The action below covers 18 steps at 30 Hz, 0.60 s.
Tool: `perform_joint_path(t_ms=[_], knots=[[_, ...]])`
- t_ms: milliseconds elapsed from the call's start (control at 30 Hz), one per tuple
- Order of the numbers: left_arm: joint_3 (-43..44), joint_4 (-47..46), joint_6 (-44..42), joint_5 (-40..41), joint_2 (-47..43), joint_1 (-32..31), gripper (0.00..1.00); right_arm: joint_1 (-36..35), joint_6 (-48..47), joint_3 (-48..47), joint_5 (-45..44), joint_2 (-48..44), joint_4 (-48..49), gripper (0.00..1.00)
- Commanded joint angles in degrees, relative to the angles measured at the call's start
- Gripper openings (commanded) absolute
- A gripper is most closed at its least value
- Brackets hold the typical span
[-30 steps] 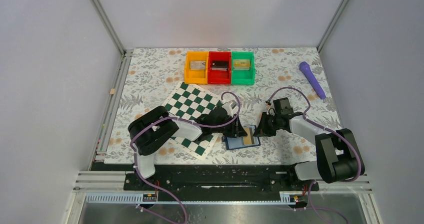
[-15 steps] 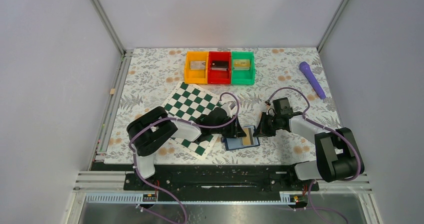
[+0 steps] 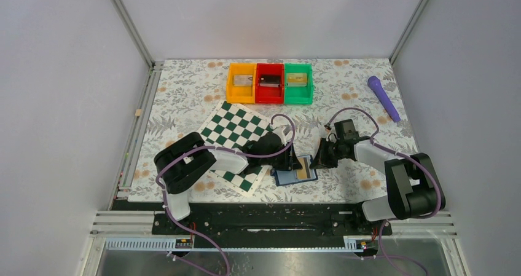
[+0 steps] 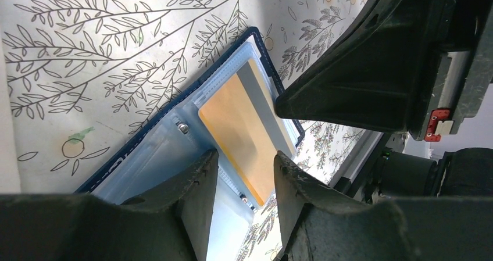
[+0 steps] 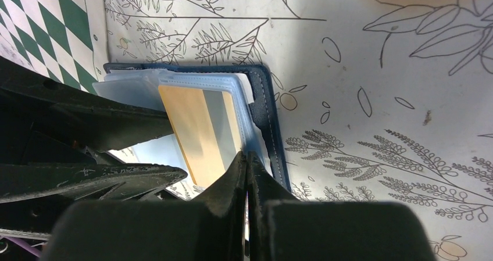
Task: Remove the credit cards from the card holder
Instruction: Remove the credit card from the card holder.
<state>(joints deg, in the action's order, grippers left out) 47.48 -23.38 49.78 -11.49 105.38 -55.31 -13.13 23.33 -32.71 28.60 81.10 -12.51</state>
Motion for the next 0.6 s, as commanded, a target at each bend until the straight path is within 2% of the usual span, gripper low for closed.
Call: perform_joint_path(t_ms=[0, 467, 567], knots=[[0.07, -1.99, -0.03, 0.15, -0.26, -0.31, 0.41, -0.32, -1.12, -1.9, 2.02, 1.61, -0.85, 0.0], [-2.74, -14.06, 4.67, -4.47, 0.54, -0.26, 0.34, -0.77, -1.53, -2.21, 3.15, 2.57, -1.03, 0.0], [-3.58, -16.16, 5.78, -5.03, 0.49, -0.25, 0.25, -0.78, -1.18, -2.22, 2.09, 2.36, -1.36, 0.0]])
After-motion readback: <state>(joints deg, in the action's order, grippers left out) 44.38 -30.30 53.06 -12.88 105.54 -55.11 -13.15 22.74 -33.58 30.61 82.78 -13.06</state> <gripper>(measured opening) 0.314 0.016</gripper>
